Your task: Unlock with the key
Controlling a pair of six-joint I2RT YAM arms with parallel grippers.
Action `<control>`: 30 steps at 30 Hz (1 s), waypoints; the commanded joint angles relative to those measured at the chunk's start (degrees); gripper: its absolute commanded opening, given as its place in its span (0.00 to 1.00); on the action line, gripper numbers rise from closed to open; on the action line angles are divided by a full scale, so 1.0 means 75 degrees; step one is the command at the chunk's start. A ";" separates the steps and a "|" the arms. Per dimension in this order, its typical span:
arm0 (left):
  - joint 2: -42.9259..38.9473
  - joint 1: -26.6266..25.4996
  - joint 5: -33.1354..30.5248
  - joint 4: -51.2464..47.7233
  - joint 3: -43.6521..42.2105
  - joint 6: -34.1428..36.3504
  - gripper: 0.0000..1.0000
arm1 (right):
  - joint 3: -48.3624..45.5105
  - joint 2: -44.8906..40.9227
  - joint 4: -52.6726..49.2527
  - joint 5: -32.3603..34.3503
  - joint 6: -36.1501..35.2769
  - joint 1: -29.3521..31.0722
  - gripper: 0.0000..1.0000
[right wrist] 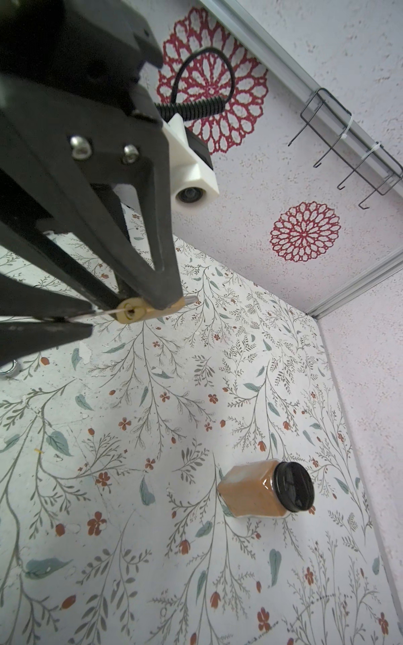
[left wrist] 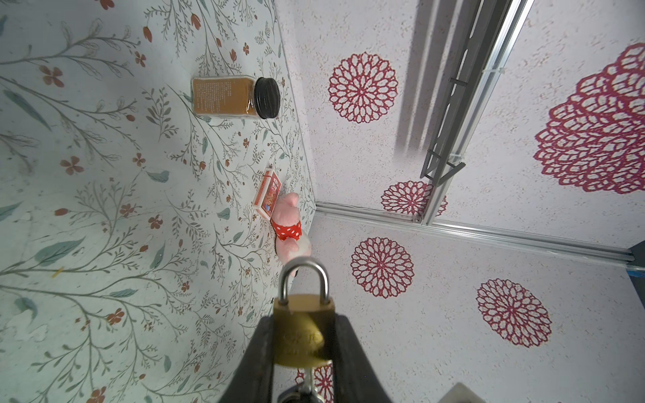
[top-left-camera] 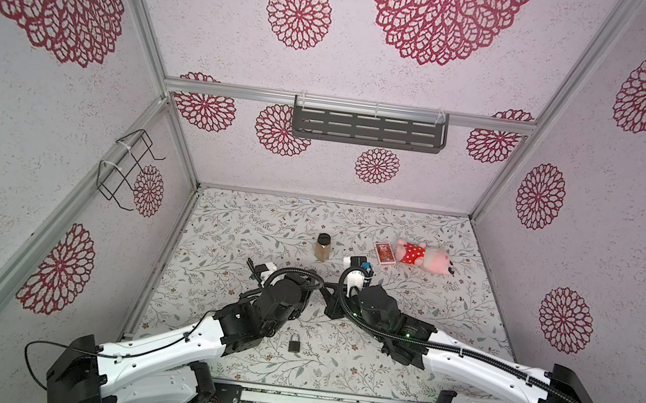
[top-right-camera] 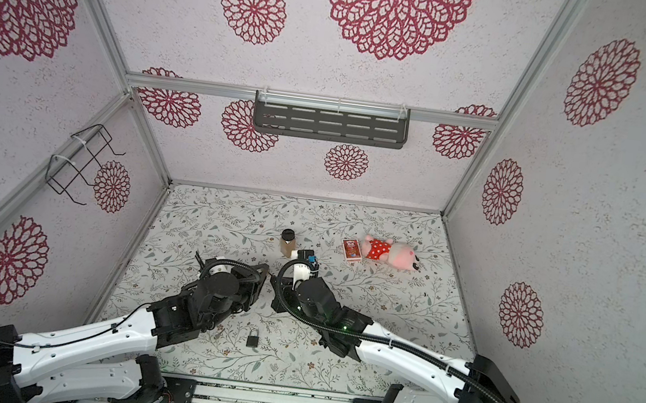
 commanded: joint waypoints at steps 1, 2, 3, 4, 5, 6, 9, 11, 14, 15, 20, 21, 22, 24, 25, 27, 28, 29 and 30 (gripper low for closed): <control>-0.0110 -0.0002 0.0367 0.0343 0.0058 0.0181 0.00 | 0.0001 -0.0055 0.0344 0.0088 -0.0183 -0.0097 0.00; -0.0114 -0.0001 0.0424 0.0338 0.0075 0.0184 0.00 | -0.0046 -0.0111 0.0394 0.0078 -0.0199 -0.0135 0.00; -0.0111 0.0000 0.0479 0.0352 0.0076 0.0182 0.00 | -0.0072 -0.0148 0.0411 0.0076 -0.0240 -0.0160 0.00; -0.0114 0.0000 0.0534 0.0388 0.0076 0.0183 0.00 | -0.0074 -0.0166 0.0401 0.0076 -0.0304 -0.0183 0.00; -0.0104 0.0000 0.0587 0.0402 0.0088 0.0172 0.00 | -0.0045 -0.0169 0.0338 0.0105 -0.0361 -0.0188 0.00; -0.0091 0.0000 0.0647 0.0428 0.0082 0.0139 0.00 | -0.0018 -0.0164 0.0273 0.0135 -0.0410 -0.0184 0.00; -0.0098 0.0002 0.0766 0.0599 0.0062 0.0169 0.00 | 0.0011 -0.0118 0.0188 0.0169 -0.0555 -0.0189 0.00; -0.0097 0.0001 0.0769 0.0590 0.0099 0.0229 0.00 | -0.0029 -0.0088 0.0340 -0.0015 -0.0643 -0.0189 0.00; -0.0073 0.0000 0.0777 0.0616 0.0132 0.0284 0.00 | 0.0038 0.0003 0.0346 -0.0197 -0.0750 -0.0154 0.00; -0.0052 0.0004 0.0801 0.0601 0.0152 0.0308 0.00 | 0.0071 0.0016 0.0344 -0.0237 -0.0759 -0.0147 0.00; 0.0189 -0.0138 0.1197 0.0490 0.0480 0.0565 0.00 | 0.0547 0.0198 0.0206 -0.0699 -0.1030 -0.0177 0.00; 0.0341 -0.0202 0.1360 0.0487 0.0634 0.0682 0.00 | 0.0710 0.0267 0.0139 -0.0830 -0.1114 -0.0178 0.00; 0.0486 -0.0241 0.1581 0.0431 0.0805 0.0766 0.00 | 0.0886 0.0338 0.0060 -0.0894 -0.1194 -0.0170 0.00; 0.0701 -0.0298 0.1828 0.0401 0.0976 0.0865 0.00 | 0.1038 0.0377 -0.0048 -0.0883 -0.1265 -0.0172 0.00; 0.0755 -0.0322 0.1825 0.0481 0.0959 0.0849 0.00 | 0.1011 0.0333 -0.0007 -0.0825 -0.1278 -0.0192 0.00; 0.0750 -0.0308 0.1666 0.0579 0.0846 0.0839 0.00 | 0.0956 0.0242 -0.0045 -0.0657 -0.1273 -0.0186 0.00; 0.0708 -0.0283 0.1522 0.0530 0.0798 0.0839 0.00 | 0.0950 0.0193 -0.0179 -0.0572 -0.1299 -0.0189 0.00; 0.0677 -0.0234 0.1433 0.0436 0.0780 0.0844 0.00 | 0.0919 0.0140 -0.0236 -0.0546 -0.1311 -0.0180 0.03; 0.0648 -0.0162 0.1373 0.0354 0.0779 0.0892 0.00 | 0.0840 0.0056 -0.0250 -0.0533 -0.1319 -0.0183 0.07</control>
